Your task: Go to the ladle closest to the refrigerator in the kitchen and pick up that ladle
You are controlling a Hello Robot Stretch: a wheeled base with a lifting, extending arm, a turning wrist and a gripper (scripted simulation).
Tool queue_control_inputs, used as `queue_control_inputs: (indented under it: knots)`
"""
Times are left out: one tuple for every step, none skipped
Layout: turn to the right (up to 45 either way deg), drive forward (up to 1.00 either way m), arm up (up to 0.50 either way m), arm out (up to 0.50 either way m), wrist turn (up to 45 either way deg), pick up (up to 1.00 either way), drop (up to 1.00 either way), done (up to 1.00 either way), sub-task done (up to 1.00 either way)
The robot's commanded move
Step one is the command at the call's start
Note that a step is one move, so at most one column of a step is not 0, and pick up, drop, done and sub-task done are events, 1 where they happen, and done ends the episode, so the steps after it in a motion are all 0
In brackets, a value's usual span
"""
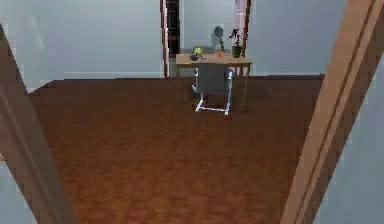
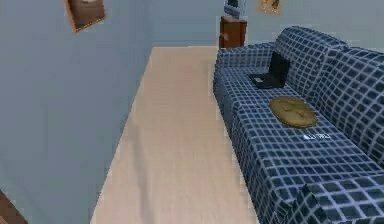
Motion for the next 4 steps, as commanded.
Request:
queue_control_inputs:
  knots:
    - [0.0,0.75,0.00,0.00,0.0,0.00,0.00,0.00,0.00]
    - [30.0,0.00,0.00,0.00,0.0,0.00,0.00,0.00,0.00]
    - [0.0,0.40,0.00,0.00,0.0,0.00,0.00,0.00,0.00]
    - [45.0,0.00,0.00,0.00,0.0,0.00,0.00,0.00,0.00]
